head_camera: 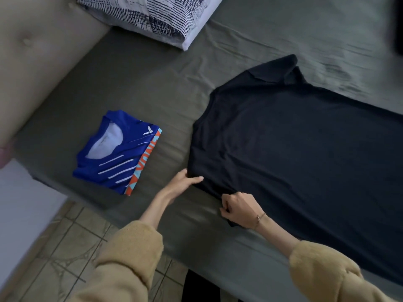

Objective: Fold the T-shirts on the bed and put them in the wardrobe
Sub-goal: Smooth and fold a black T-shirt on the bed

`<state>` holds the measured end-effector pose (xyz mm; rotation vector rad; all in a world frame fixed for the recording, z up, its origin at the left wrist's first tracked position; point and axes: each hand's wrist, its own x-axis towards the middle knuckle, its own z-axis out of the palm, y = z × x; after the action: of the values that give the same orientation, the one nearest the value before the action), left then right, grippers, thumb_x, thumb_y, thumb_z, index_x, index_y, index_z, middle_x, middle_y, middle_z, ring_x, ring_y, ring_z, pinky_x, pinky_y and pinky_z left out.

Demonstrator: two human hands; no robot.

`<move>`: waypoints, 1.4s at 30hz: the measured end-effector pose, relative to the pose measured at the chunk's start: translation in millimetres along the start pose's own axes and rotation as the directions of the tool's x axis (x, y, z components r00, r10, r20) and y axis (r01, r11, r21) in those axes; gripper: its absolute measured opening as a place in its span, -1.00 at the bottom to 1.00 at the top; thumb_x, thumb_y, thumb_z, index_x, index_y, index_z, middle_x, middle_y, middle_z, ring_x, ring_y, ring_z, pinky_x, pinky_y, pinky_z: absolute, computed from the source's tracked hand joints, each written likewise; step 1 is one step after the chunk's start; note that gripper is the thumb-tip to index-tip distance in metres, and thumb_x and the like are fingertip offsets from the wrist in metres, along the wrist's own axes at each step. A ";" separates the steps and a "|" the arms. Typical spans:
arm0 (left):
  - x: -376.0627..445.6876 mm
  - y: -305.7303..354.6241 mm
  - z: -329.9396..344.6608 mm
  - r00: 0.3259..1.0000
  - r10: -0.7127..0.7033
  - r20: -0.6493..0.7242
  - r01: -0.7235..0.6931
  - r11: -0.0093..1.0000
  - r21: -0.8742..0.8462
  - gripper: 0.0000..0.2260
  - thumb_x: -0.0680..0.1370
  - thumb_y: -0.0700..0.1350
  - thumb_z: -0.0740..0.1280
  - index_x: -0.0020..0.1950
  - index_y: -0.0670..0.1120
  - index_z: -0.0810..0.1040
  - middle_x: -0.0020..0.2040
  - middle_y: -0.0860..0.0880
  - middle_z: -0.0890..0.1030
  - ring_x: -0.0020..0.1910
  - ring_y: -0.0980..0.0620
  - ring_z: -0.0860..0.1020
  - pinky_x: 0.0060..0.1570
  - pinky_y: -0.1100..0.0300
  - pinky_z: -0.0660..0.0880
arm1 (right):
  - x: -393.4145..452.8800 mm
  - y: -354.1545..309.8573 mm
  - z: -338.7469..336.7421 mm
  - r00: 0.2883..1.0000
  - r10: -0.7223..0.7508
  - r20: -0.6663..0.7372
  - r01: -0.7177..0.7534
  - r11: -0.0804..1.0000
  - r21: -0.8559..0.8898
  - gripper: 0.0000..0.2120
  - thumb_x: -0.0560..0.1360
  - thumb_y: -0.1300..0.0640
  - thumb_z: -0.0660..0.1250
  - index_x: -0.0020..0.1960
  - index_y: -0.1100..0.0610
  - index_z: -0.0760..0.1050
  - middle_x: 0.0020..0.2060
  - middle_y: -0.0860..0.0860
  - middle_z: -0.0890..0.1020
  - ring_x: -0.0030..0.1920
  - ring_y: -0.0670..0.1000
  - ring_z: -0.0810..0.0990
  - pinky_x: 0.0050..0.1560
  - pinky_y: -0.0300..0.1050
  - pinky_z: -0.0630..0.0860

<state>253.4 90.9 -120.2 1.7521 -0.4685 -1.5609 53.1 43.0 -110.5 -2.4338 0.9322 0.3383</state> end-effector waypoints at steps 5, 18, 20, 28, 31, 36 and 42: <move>-3.7 -19.0 4.3 0.999 0.039 0.009 -0.039 0.886 0.462 -0.64 0.38 -0.22 0.52 0.12 -0.15 0.51 0.02 -0.05 0.61 0.00 0.04 0.57 0.00 0.25 0.46 | -30.7 7.2 9.7 0.867 0.498 0.003 -0.493 0.857 0.152 -0.74 0.43 -0.07 0.28 -0.20 0.12 0.59 -0.23 0.03 0.64 -0.14 0.09 0.59 -0.26 -0.18 0.37; -5.9 -32.1 -3.3 0.996 0.080 -0.028 -0.066 0.942 0.329 -0.50 0.46 0.17 0.31 0.32 -0.05 0.43 0.19 -0.02 0.59 0.16 0.00 0.56 0.26 -0.07 0.44 | -28.6 -6.6 28.8 0.306 0.792 0.528 -0.517 -0.328 0.791 -0.36 0.36 0.28 0.48 0.24 0.23 0.12 -0.03 0.22 0.49 -0.02 0.21 0.60 -0.34 0.00 0.56; -10.5 -29.5 1.2 1.000 0.028 0.008 -0.029 0.971 0.236 -0.46 0.40 0.14 0.46 0.26 -0.13 0.48 0.16 -0.03 0.61 0.15 0.04 0.57 0.28 -0.01 0.44 | -26.6 -7.1 31.8 0.300 0.778 0.552 -0.466 -0.385 0.796 -0.33 0.32 0.33 0.49 0.27 0.29 0.16 0.08 0.24 0.54 -0.04 0.20 0.62 -0.25 0.00 0.56; -26.6 -27.3 3.8 0.981 -0.148 0.122 0.112 0.958 0.264 -0.93 0.58 -0.20 0.27 0.00 -0.11 0.55 -0.04 -0.03 0.62 -0.08 0.10 0.57 0.02 0.28 0.47 | -50.9 0.0 43.4 0.433 0.693 0.576 -0.390 -0.433 0.813 -0.88 0.32 0.28 0.36 -0.24 0.22 0.41 -0.33 0.09 0.49 -0.24 0.05 0.49 -0.24 -0.15 0.45; -28.2 -28.5 9.5 0.972 -0.158 0.176 0.099 0.947 0.306 -0.92 0.61 -0.20 0.24 0.03 -0.15 0.51 -0.08 -0.03 0.60 -0.21 0.19 0.58 -0.23 0.42 0.49 | -57.5 3.6 45.0 0.502 0.637 0.585 -0.258 -0.535 0.804 -0.88 0.44 0.37 0.22 -0.24 0.22 0.38 -0.24 0.09 0.43 -0.23 0.01 0.44 -0.09 -0.08 0.51; -30.8 -27.5 5.1 0.940 -0.279 0.197 0.188 0.904 0.384 -0.88 0.59 -0.19 0.28 0.05 -0.22 0.51 -0.15 -0.06 0.61 -0.37 0.21 0.61 -0.34 0.37 0.51 | -55.9 2.7 47.1 0.594 0.552 0.585 -0.332 -0.493 0.804 -0.94 0.46 0.33 0.24 -0.10 0.22 0.39 -0.22 0.09 0.45 -0.23 0.05 0.48 -0.27 -0.10 0.48; -31.5 -33.6 1.4 0.881 -0.456 0.129 0.296 0.742 0.601 -0.79 0.61 -0.14 0.25 -0.18 -0.21 0.43 -0.47 -0.03 0.63 -0.47 0.10 0.62 -0.36 0.29 0.49 | -58.0 7.5 51.5 0.574 0.504 0.645 -0.617 -0.252 0.745 -0.66 0.43 0.37 0.29 0.17 0.27 0.31 0.14 0.16 0.50 -0.25 0.13 0.64 -0.31 -0.07 0.59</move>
<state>239.3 134.7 -122.5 2.1929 -0.8184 -2.1319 2.9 98.1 -133.5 -0.4917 1.5431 0.0249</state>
